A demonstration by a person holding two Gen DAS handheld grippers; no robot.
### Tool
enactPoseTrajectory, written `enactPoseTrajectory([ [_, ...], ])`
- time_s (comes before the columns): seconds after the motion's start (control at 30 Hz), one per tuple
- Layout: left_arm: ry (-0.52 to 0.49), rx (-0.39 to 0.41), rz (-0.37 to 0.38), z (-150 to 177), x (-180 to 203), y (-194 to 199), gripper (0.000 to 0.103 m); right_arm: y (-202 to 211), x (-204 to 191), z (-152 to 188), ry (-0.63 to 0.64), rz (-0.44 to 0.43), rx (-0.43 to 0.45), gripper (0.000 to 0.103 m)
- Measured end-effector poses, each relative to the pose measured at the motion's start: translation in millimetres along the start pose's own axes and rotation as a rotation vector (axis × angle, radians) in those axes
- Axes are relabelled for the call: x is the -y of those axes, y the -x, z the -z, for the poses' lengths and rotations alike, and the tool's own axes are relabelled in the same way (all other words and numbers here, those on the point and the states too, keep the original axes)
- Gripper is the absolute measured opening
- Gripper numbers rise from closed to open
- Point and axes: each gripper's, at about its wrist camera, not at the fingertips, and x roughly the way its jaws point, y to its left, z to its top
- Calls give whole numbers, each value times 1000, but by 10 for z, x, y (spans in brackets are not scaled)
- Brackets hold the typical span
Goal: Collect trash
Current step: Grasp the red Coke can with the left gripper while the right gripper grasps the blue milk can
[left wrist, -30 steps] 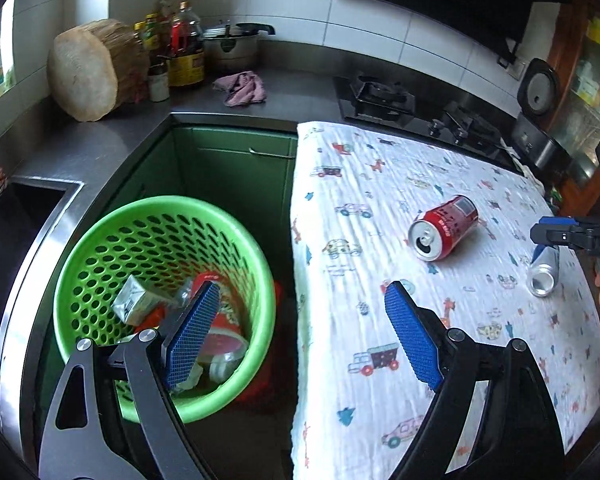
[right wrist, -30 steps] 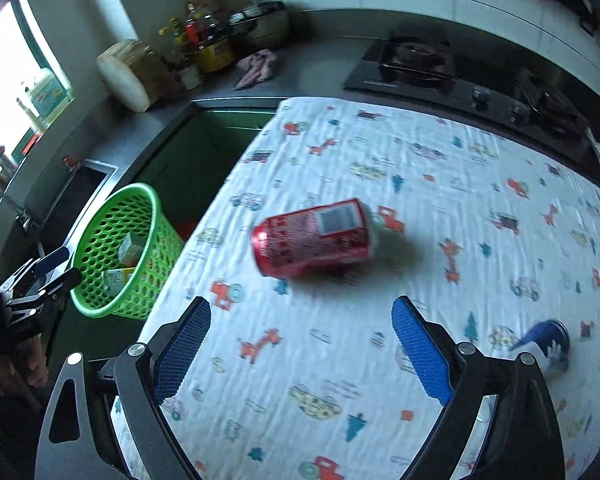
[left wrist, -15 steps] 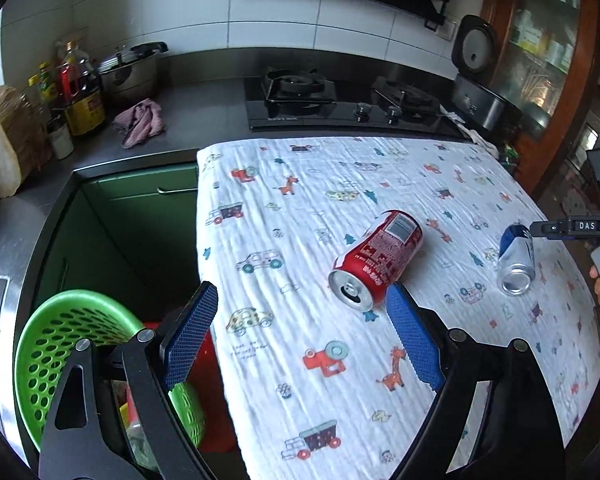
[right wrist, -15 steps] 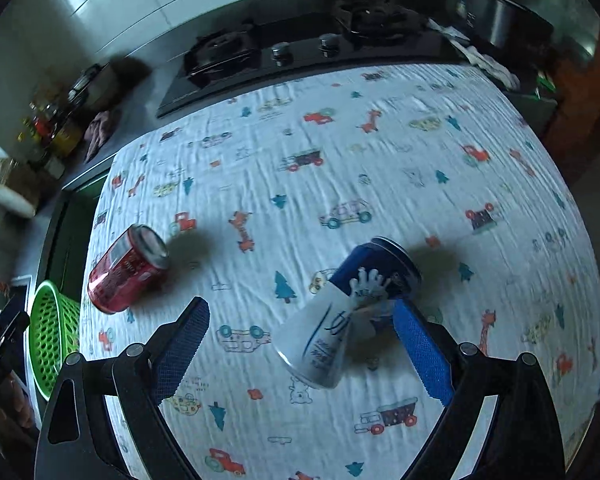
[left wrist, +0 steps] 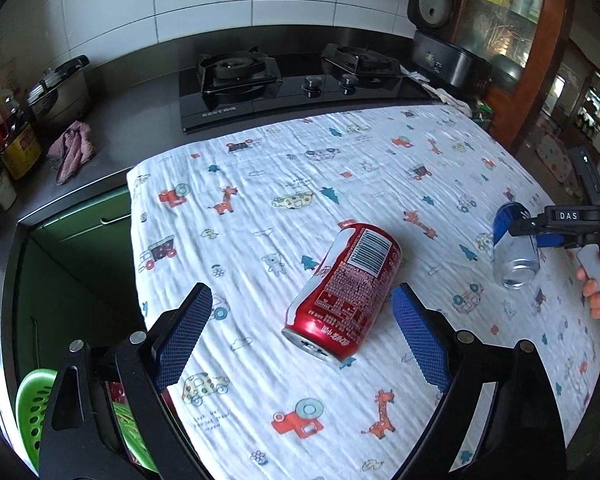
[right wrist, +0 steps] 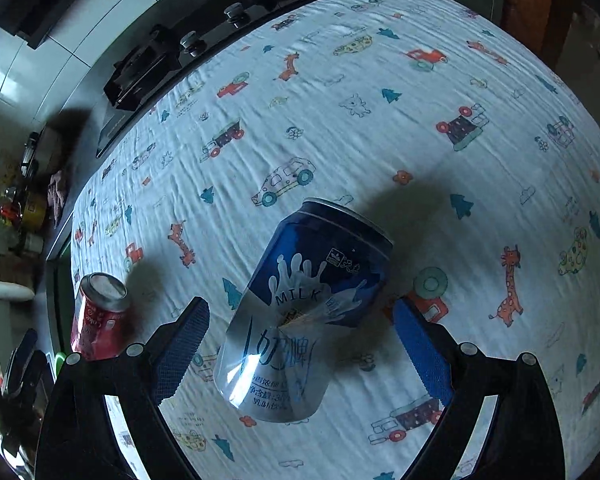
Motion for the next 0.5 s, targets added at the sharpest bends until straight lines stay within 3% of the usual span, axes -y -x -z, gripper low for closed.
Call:
enactPoseTrajectory([
  [0.33,-164,-112,33,-91,342,-509,90,-144,-14,13,-4,5,-24,89],
  [0.5,-162,-169,32,-77,370,-736,90,-200,-9,19,-1,-1,-41,80],
])
